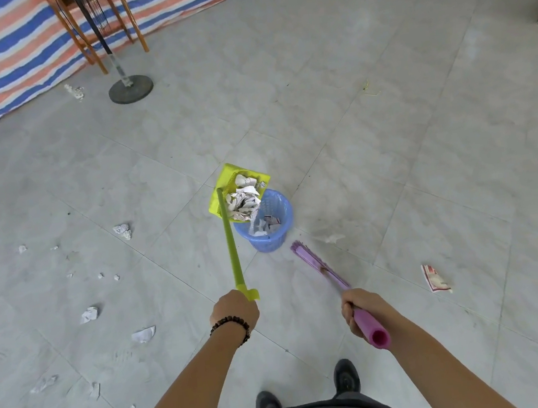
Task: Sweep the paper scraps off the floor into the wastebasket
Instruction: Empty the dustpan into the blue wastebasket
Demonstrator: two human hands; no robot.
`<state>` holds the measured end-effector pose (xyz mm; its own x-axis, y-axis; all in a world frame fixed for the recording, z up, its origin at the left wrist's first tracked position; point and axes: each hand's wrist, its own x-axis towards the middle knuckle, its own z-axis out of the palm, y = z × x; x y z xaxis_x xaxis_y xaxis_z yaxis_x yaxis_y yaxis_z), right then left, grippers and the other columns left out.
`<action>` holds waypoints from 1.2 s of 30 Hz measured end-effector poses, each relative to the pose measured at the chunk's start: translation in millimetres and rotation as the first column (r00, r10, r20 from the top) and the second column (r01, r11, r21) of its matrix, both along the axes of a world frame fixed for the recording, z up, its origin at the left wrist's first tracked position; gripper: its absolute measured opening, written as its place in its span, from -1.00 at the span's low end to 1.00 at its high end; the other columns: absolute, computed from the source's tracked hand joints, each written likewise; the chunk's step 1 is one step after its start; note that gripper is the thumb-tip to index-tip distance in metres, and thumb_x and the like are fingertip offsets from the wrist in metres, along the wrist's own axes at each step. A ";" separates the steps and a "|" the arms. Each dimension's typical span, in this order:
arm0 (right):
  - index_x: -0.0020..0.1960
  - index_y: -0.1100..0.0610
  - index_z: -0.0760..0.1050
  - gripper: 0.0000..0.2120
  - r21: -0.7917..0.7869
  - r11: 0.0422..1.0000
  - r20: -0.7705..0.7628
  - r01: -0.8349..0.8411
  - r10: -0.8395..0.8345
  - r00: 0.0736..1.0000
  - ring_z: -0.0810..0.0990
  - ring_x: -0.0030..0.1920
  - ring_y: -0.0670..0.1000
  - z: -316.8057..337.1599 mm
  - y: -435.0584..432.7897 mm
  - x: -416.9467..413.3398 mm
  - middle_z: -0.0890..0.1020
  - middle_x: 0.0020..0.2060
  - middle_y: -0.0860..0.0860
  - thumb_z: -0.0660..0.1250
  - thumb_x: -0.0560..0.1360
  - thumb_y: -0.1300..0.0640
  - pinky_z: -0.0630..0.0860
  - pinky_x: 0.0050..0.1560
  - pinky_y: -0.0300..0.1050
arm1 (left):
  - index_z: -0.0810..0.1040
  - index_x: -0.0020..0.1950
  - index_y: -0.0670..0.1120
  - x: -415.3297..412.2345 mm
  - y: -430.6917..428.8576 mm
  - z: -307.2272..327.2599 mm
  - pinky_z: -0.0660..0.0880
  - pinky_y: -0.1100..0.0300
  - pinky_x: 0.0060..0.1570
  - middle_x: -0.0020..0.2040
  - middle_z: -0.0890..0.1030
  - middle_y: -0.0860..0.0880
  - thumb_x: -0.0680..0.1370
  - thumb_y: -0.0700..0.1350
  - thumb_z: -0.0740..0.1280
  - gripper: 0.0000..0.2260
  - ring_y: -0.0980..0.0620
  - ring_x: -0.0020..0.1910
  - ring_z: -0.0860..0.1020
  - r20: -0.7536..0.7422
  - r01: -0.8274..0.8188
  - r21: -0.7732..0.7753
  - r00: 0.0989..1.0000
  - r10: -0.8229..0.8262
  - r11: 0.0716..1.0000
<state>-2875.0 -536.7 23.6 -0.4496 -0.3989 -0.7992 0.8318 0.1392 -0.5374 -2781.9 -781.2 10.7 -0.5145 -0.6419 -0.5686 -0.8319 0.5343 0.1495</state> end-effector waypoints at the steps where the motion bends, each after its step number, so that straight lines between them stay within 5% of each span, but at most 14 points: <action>1: -0.39 0.16 0.43 -0.71 -0.013 1.000 0.017 0.014 -0.014 1.000 0.41 -0.48 -0.06 0.4 0.5 1.6 0.46 -0.41 0.07 0.24 0.52 0.26 0.41 -0.49 -0.25 | 0.53 0.11 -0.10 0.5 -0.6 0.1 0.50 0.16 -0.17 -0.13 0.56 -0.01 0.61 0.07 0.18 -0.72 -0.04 -0.13 0.56 0.022 0.051 -0.017 0.998 -0.051 0.999; 6: -0.31 0.16 0.39 -0.78 -0.001 0.994 0.133 0.105 -0.104 0.986 0.44 -0.53 -0.10 5.9 -1.5 9.1 0.48 -0.44 0.05 0.23 0.51 0.29 0.42 -0.56 -0.31 | 0.51 0.20 -0.10 6.7 -14.4 1.6 0.54 0.13 -0.02 0.07 0.62 -0.04 0.60 -0.03 0.19 -0.75 -0.05 0.07 0.60 0.131 0.215 -0.066 0.970 -0.205 0.974; 17: -0.36 0.18 0.42 -0.75 0.020 0.998 0.106 0.063 -0.065 0.992 0.43 -0.52 -0.07 1.6 -5.0 19.1 0.50 -0.43 0.06 0.25 0.50 0.29 0.43 -0.54 -0.27 | 0.52 0.10 -0.11 23.9 -3.4 -8.8 0.45 0.17 -0.20 -0.18 0.49 0.02 0.63 0.05 0.15 -0.73 -0.02 -0.18 0.49 0.057 0.201 -0.131 0.979 -0.195 0.971; 36: -0.36 0.19 0.41 -0.74 0.024 0.997 0.093 0.067 -0.069 0.993 0.43 -0.49 -0.05 -5.4 -13.0 25.4 0.48 -0.41 0.10 0.23 0.50 0.29 0.41 -0.54 -0.26 | 0.50 0.23 -0.10 36.1 -12.6 -1.5 0.53 0.18 -0.08 0.00 0.59 -0.02 0.64 -0.11 0.13 -0.76 -0.01 0.05 0.61 0.193 0.389 -0.168 0.914 -0.357 0.906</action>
